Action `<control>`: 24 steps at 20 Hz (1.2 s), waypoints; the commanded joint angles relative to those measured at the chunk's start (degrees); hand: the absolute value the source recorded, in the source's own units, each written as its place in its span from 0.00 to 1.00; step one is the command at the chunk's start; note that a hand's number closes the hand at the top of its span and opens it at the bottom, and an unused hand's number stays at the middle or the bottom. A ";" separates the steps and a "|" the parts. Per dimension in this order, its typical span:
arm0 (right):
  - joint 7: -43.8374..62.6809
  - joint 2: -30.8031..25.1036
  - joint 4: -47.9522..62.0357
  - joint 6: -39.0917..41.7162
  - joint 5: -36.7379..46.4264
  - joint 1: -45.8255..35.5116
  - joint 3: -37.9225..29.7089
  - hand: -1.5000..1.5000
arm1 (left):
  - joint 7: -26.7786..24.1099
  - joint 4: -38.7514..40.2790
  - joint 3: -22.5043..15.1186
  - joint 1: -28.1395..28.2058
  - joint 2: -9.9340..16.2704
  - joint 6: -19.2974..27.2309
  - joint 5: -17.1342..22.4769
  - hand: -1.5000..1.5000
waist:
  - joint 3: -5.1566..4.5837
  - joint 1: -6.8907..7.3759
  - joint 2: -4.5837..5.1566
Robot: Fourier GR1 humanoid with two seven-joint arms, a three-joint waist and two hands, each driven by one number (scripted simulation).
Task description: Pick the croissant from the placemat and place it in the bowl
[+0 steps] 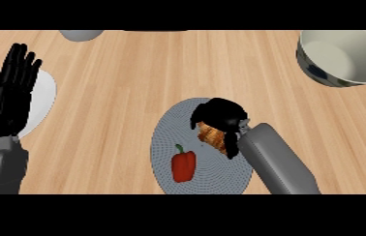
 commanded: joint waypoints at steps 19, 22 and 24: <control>-20.77 -48.45 22.74 -8.04 -8.28 -0.25 -33.61 1.00 | -1.12 -1.43 1.94 0.50 -0.71 0.94 0.28 0.50 | 1.27 -1.91 3.04; -23.15 -53.23 26.22 -10.11 -9.36 -1.02 -36.95 1.00 | -0.93 -1.74 1.34 0.02 -0.96 0.57 0.43 0.50 | 1.32 -1.10 3.07; -24.63 -54.74 28.92 -11.13 -10.82 -1.61 -39.32 1.00 | -1.39 -1.75 1.11 0.34 -1.04 0.36 0.24 0.50 | 1.36 0.17 3.20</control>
